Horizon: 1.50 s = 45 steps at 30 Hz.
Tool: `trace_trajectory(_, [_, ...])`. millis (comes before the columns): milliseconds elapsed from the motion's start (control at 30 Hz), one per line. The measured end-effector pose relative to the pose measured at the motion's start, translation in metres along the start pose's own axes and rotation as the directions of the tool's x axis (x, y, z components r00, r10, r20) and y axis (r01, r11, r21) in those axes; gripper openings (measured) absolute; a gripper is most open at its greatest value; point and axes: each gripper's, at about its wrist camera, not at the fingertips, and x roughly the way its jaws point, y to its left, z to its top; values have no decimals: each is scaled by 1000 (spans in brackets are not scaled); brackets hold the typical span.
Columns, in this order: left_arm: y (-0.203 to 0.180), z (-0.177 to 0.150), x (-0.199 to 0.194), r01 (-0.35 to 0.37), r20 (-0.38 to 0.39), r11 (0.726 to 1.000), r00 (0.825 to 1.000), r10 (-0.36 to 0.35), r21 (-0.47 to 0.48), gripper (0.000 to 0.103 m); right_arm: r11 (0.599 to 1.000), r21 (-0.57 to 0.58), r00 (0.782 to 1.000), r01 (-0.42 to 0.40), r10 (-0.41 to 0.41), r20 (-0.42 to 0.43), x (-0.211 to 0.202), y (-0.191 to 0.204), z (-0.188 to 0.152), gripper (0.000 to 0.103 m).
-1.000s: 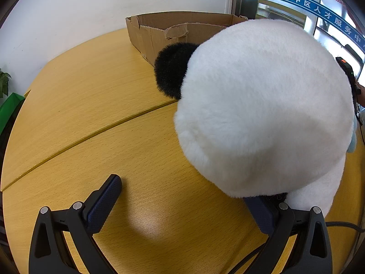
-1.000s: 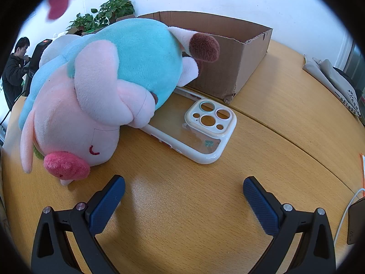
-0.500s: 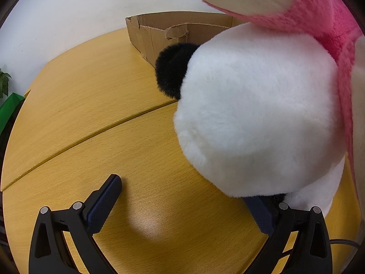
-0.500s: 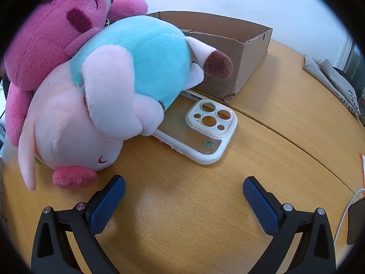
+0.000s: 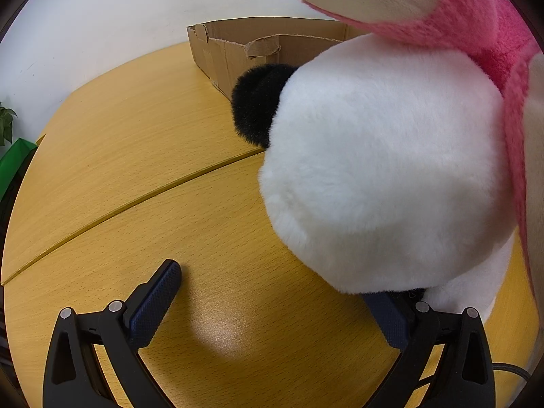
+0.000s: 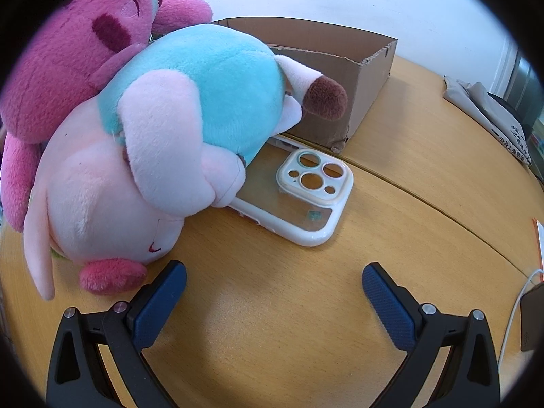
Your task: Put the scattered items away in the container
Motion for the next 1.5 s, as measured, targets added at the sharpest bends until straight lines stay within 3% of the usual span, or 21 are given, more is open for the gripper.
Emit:
trace_trajectory(267, [2,4,5,-3,0,1000,1000,3,-5,103,980,160,993,119,-116,-27,-21,10,-26,103])
trace_trajectory(367, [3,6,7,-19,-12,1000,1000,19,-24,103,938,280,979,203,-199,-43,-32,14,-40,103])
trace_trajectory(467, [5,1,2,-62,-53,995,997,58,-76,103,868,409,959,280,-268,-88,-48,15,-51,103])
trace_trajectory(600, [2,-21,-46,-105,45,970,992,118,-221,103,801,523,944,291,-330,-20,-96,22,-51,103])
trace_trajectory(700, [-8,-33,-110,-168,159,914,958,240,-369,103,800,524,917,291,-389,85,-138,37,-28,103])
trace_trajectory(767, [-27,-28,-148,-275,168,850,908,383,-450,103,824,496,897,273,-404,179,-161,53,-4,103])
trace_trajectory(833, [-51,-16,-175,-367,180,794,847,501,-485,103,850,469,877,240,-397,270,-177,72,22,103])
trace_trajectory(867, [-62,-9,-184,-380,202,787,828,524,-486,103,861,459,871,220,-386,305,-181,82,35,103])
trace_trajectory(900, [-72,-1,-189,-372,225,792,821,524,-484,103,869,453,867,200,-372,331,-184,93,44,103])
trace_trajectory(1067, [-132,26,-189,-226,284,871,884,372,-437,103,878,469,892,91,-282,354,-175,136,74,103])
trace_trajectory(1200, [-180,58,-165,-196,267,904,913,310,-380,103,891,426,899,155,-306,314,-163,166,72,103])
trace_trajectory(1500, [-213,71,-151,-177,269,928,924,271,-326,103,857,460,892,232,-377,251,-163,166,61,103])
